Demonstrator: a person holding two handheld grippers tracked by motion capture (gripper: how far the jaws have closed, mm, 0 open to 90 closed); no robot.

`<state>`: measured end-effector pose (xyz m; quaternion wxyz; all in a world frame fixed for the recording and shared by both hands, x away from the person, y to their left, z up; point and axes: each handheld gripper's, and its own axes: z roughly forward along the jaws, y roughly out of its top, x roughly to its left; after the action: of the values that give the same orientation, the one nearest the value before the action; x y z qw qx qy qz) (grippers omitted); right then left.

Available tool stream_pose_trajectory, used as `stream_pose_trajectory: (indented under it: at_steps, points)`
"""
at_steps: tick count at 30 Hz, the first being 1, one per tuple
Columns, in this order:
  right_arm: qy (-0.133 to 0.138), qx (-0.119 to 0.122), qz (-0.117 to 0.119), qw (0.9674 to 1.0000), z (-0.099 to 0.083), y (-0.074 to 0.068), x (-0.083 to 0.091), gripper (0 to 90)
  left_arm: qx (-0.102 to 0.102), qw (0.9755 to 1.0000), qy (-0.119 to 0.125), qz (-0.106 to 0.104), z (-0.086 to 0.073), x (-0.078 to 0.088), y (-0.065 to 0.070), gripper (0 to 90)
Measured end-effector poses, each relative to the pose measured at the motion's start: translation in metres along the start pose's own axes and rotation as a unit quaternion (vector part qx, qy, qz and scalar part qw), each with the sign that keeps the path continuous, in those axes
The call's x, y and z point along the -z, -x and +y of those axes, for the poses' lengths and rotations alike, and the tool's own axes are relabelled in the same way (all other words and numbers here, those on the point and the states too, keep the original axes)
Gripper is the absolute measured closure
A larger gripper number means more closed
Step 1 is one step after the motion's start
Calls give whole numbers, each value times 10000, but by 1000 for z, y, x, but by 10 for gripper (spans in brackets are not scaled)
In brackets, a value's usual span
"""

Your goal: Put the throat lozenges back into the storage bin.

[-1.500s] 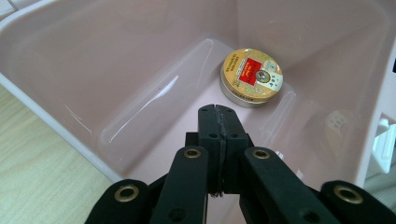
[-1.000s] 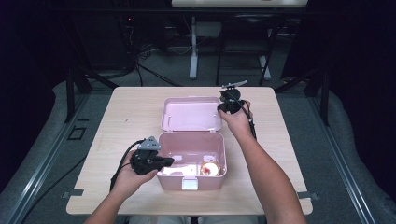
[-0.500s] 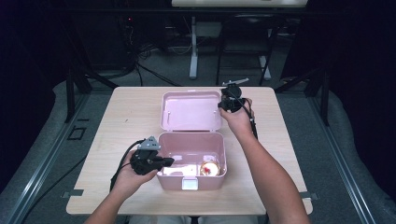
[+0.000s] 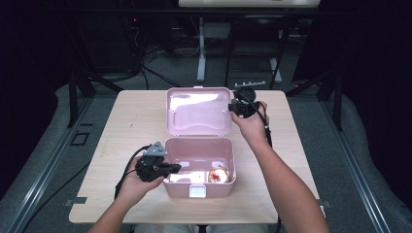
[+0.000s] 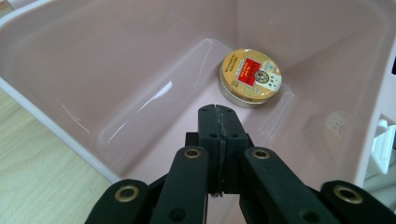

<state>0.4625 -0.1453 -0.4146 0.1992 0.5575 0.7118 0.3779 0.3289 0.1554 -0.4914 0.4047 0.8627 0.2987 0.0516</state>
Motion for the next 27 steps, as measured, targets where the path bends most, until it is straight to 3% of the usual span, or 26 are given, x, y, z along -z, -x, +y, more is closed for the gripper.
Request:
stream_pose_trajectory:
  at_steps: [6, 9, 13, 27]
  points:
    - [191, 128, 19, 9997, -3, -4, 13, 870, 1, 10000, 9, -4, 0, 0, 0, 900]
    - [304, 302, 5, 9991, -6, -8, 23, 871, 1, 10000, 11, -15, 0, 0, 0, 900]
    - [392, 299, 68, 9988, -9, -9, 30, 875, 3, 10000, 13, -16, 0, 0, 0, 900]
    - [886, 590, 171, 9942, -31, -16, 60, 877, 4, 10000, 18, 1, 0, 0, 0, 900]
